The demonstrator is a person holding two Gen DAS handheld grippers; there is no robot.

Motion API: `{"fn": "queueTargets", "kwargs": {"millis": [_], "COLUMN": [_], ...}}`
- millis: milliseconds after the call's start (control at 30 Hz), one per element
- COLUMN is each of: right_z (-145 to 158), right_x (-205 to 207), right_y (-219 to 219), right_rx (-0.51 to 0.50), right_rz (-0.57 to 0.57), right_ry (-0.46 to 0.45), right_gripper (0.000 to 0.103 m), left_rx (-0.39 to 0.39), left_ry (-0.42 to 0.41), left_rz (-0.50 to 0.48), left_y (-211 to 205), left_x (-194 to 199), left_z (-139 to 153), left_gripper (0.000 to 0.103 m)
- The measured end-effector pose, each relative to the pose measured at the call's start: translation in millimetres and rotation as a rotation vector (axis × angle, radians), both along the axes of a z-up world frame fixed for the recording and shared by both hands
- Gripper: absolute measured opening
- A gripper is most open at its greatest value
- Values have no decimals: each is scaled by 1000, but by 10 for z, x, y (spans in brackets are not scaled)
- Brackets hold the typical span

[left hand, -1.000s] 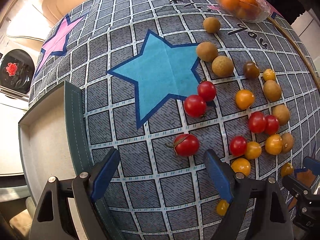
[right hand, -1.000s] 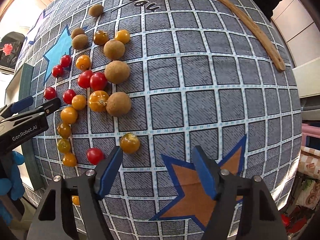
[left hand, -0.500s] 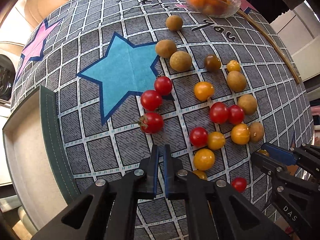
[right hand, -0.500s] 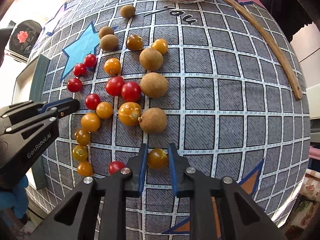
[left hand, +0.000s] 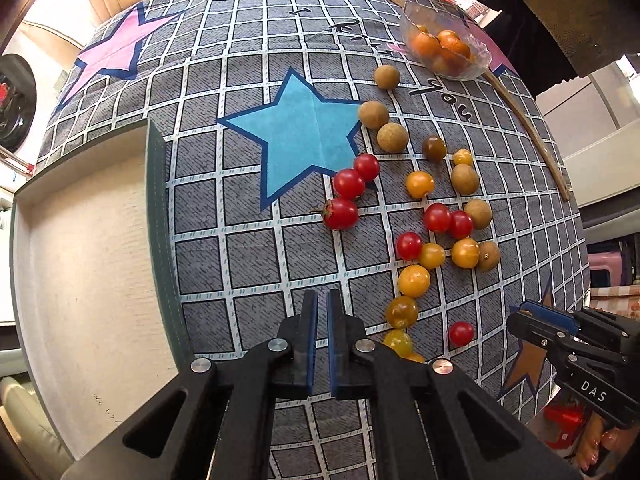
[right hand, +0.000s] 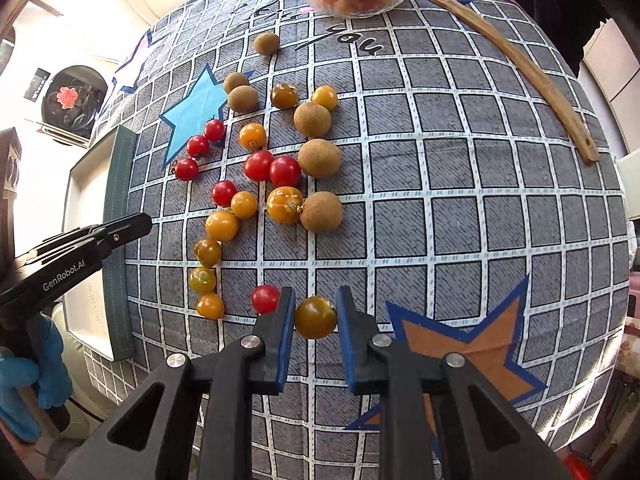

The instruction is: Organize fruits

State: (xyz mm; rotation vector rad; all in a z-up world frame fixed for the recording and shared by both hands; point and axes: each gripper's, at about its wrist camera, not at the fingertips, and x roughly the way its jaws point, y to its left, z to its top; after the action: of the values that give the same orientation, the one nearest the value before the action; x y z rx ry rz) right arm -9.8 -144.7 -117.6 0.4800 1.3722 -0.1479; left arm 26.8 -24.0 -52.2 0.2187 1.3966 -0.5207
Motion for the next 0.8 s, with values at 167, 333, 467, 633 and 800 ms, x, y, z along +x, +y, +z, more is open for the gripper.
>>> {"fn": "queueTargets", "kwargs": {"millis": [167,333,467,633,800], "right_z": [43,154,160,240,181], "right_x": [86,207,219,-94,-134], "right_y": [155,271,352,238,194], "right_rx": [-5,-8,8,13,19], "right_rz": [18,37,41,53,37], "right_ry": [-8,-25,-30,-24,5], "right_gripper": [23,23,23,23,23], "left_rx": [-42,-109,-111,-49,-4], "left_ry": [9,5,-6,-83,-47], "left_rz": [43,74,69,62,5], "left_y": [321,665,722,651,301], "left_x": [158,185,210,262,446], "left_z": [103,304,344,345,64], "left_gripper": [6,6,6,6,6]}}
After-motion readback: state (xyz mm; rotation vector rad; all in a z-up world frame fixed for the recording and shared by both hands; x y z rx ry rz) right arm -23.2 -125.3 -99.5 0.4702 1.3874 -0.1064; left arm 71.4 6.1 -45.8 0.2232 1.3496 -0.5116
